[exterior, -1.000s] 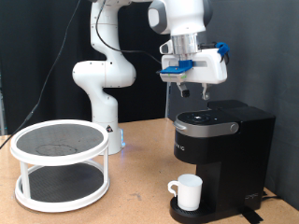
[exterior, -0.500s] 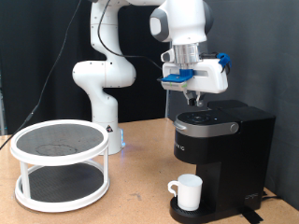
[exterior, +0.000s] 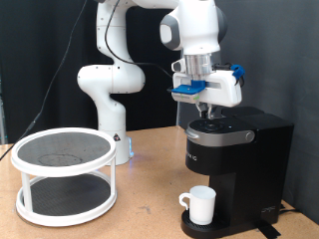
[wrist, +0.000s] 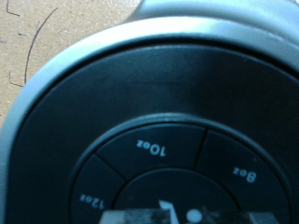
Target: Make a cup of coffee with the keurig machine
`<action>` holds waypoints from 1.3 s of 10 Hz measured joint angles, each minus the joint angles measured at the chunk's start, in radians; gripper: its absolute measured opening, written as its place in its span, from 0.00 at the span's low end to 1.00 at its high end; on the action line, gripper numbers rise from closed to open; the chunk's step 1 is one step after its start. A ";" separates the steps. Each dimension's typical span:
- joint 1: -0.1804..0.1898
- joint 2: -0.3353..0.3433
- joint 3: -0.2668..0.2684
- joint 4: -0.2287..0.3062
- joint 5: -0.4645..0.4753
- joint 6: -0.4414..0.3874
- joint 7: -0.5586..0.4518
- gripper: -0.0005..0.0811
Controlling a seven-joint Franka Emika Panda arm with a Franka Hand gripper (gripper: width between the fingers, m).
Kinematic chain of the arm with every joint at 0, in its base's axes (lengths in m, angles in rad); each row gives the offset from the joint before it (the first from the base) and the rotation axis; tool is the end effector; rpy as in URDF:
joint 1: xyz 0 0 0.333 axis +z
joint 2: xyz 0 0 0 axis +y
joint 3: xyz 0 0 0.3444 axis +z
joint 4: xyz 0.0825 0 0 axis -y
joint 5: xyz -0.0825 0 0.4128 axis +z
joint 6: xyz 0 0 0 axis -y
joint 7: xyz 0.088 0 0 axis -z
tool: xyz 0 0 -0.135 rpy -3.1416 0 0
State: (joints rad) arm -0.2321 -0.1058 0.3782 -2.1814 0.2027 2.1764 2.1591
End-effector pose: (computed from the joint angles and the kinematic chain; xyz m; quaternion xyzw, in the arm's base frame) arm 0.5414 0.0947 0.4278 -0.4869 0.8696 0.0413 0.0704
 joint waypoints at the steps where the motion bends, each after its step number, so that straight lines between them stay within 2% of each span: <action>1: 0.000 0.009 0.001 0.000 0.000 0.000 -0.001 0.01; 8: 0.002 0.033 0.009 0.002 0.017 0.013 -0.006 0.01; 10: 0.001 0.047 0.009 0.021 0.031 -0.027 -0.003 0.01; 13: -0.005 0.089 0.001 0.079 0.052 -0.117 0.007 0.01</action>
State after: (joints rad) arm -0.2375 -0.0164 0.3793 -2.1029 0.2549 2.0594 2.1659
